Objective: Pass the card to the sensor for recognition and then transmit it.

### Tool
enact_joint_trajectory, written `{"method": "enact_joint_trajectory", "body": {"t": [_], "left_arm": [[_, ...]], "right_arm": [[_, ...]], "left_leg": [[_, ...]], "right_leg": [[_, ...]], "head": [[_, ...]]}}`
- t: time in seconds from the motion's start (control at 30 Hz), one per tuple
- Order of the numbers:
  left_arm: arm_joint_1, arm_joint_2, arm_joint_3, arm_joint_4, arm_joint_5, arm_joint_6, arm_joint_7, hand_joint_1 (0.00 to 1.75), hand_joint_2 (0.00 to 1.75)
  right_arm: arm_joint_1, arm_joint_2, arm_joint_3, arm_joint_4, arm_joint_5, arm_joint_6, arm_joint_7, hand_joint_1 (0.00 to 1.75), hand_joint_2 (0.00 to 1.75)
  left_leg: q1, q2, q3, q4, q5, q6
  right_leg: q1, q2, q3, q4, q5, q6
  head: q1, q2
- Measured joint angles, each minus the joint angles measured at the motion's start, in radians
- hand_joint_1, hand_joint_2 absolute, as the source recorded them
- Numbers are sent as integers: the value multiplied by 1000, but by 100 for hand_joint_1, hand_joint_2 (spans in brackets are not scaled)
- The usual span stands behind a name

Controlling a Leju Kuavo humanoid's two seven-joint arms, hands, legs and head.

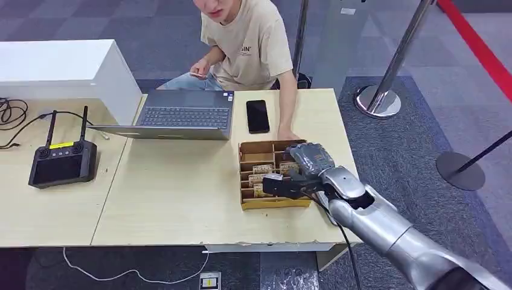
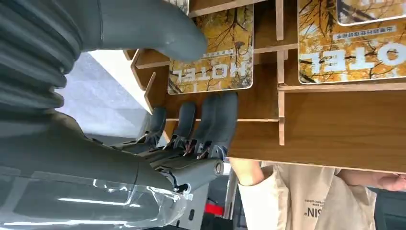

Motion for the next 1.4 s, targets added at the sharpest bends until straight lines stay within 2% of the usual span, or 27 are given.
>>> {"method": "enact_joint_trajectory", "body": {"t": [0.03,0.1,0.63,0.87,1.07,1.1,1.3,1.33,1.4], "left_arm": [[0,0,0,0,0,0,0,0,0],[0,0,0,0,0,0,0,0,0],[0,0,0,0,5,2,0,0,0],[0,0,0,0,9,5,0,0,0],[1,0,0,0,1,13,-20,0,0],[1,0,0,0,-1,16,-29,0,175],[1,2,-1,1,-11,14,-77,0,175],[1,2,-1,1,-14,11,-79,0,0],[2,2,-2,1,-22,3,-80,0,0]], "right_arm": [[0,0,0,1,-1,0,0,162,175],[0,1,1,3,-5,1,0,175,175],[-6,1,11,5,-17,-5,-2,175,175],[-5,1,11,4,-29,-68,-22,175,175],[-6,-10,-19,-72,-122,-118,-73,175,175],[-7,-13,-27,-92,-144,-125,-83,175,175],[-26,-40,-88,-243,-290,-124,-160,175,175],[-32,-44,-98,-268,-302,-123,-168,175,175],[-50,-50,-114,-305,-315,-122,-183,175,175]], "left_leg": [[0,0,0,0,0,0],[0,0,0,0,0,0],[0,0,0,0,0,0],[0,0,0,0,0,0],[0,0,1,0,0,0],[0,0,1,0,0,0],[0,0,0,0,0,0],[0,0,0,0,0,0],[0,0,0,0,0,0]], "right_leg": [[0,0,0,0,0,0],[0,0,0,0,0,0],[0,0,0,0,0,0],[0,0,0,0,0,0],[0,0,0,0,0,0],[0,0,0,0,0,0],[0,0,0,0,0,0],[0,0,0,0,0,0],[0,0,0,0,0,0]], "head": [[0,0],[0,0],[0,0],[0,0],[0,0],[0,0],[0,0],[0,0],[0,0]]}}
